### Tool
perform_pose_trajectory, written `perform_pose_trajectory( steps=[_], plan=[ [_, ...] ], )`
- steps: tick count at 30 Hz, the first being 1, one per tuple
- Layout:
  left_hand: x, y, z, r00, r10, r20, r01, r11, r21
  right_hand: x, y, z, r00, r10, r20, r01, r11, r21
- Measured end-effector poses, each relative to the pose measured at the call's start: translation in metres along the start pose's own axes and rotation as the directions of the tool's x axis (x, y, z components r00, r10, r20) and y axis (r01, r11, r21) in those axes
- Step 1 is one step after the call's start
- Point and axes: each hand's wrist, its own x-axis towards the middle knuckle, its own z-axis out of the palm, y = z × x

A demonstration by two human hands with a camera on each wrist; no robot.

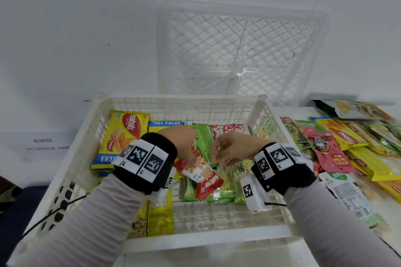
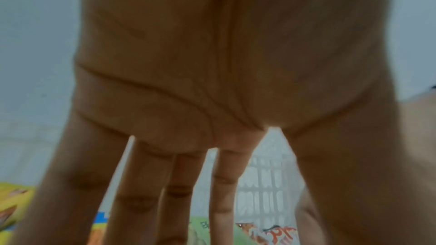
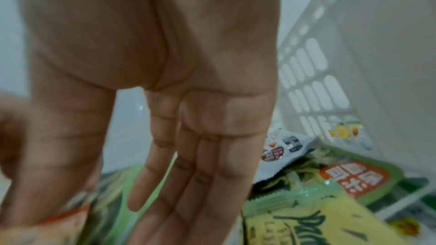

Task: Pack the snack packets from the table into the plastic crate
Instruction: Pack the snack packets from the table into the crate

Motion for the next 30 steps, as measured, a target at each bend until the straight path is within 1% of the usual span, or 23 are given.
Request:
perform_pose_trajectory(
  steps=[2, 6, 9, 11, 13, 14, 16, 18, 19, 20, 22, 23, 24, 26, 29, 30],
  plan=[
    [0.001, -0.006, 0.002, 0.999, -0.014, 0.049, 0.017, 0.998, -0.064, 0.007, -0.002, 0.008, 0.999, 0.009, 0.032, -0.007, 0.999, -0.054],
    [0.004, -0.011, 0.001, 0.993, -0.031, 0.112, 0.051, 0.983, -0.176, 0.011, -0.007, 0.015, 0.999, -0.024, 0.048, 0.023, 0.999, 0.034],
    [0.004, -0.011, 0.002, 0.989, -0.013, 0.149, 0.048, 0.971, -0.234, 0.012, -0.009, 0.022, 0.998, -0.025, 0.065, 0.024, 1.0, 0.02],
    [0.005, -0.012, 0.001, 0.992, 0.013, 0.129, 0.019, 0.969, -0.246, 0.011, -0.008, 0.022, 0.997, -0.032, 0.074, 0.029, 0.999, 0.041],
    [0.005, -0.016, -0.001, 0.999, 0.036, 0.04, -0.023, 0.959, -0.283, 0.009, -0.009, 0.018, 0.992, -0.056, 0.117, 0.044, 0.994, 0.101],
    [0.006, -0.018, -0.002, 0.999, 0.039, -0.011, -0.041, 0.94, -0.34, 0.008, -0.009, 0.015, 0.99, -0.068, 0.128, 0.048, 0.987, 0.152],
    [0.009, -0.02, -0.002, 0.995, 0.017, -0.099, -0.067, 0.847, -0.527, 0.005, -0.008, 0.01, 0.994, -0.081, 0.077, 0.057, 0.96, 0.275],
    [0.012, -0.02, -0.002, 0.986, -0.037, -0.165, -0.088, 0.721, -0.687, 0.004, -0.007, 0.005, 0.997, -0.071, -0.013, 0.07, 0.918, 0.39],
    [0.014, -0.02, -0.001, 0.983, -0.056, -0.176, -0.098, 0.65, -0.754, 0.003, -0.006, 0.003, 0.996, -0.071, -0.058, 0.089, 0.894, 0.439],
    [0.015, -0.02, -0.001, 0.984, -0.061, -0.168, -0.105, 0.561, -0.821, 0.003, -0.006, 0.001, 0.992, -0.076, -0.099, 0.115, 0.868, 0.484],
    [0.015, -0.018, 0.002, 0.993, -0.028, -0.117, -0.1, 0.362, -0.927, 0.004, -0.006, -0.002, 0.981, -0.088, -0.171, 0.171, 0.801, 0.573],
    [0.015, -0.018, 0.003, 0.995, 0.003, -0.1, -0.096, 0.282, -0.954, 0.004, -0.006, -0.002, 0.975, -0.089, -0.203, 0.197, 0.769, 0.609],
    [0.015, -0.017, 0.004, 0.995, 0.03, -0.096, -0.1, 0.227, -0.969, 0.004, -0.006, -0.003, 0.97, -0.088, -0.228, 0.216, 0.745, 0.632],
    [0.015, -0.016, 0.005, 0.992, 0.046, -0.117, -0.123, 0.166, -0.978, 0.003, -0.006, -0.003, 0.963, -0.081, -0.258, 0.237, 0.711, 0.662],
    [0.016, -0.014, 0.006, 0.989, -0.004, -0.146, -0.145, 0.114, -0.983, 0.003, -0.006, -0.003, 0.961, -0.077, -0.267, 0.248, 0.669, 0.7],
    [0.017, -0.013, 0.007, 0.987, -0.027, -0.156, -0.153, 0.112, -0.982, 0.004, -0.006, -0.003, 0.961, -0.08, -0.266, 0.25, 0.664, 0.705]
  ],
)
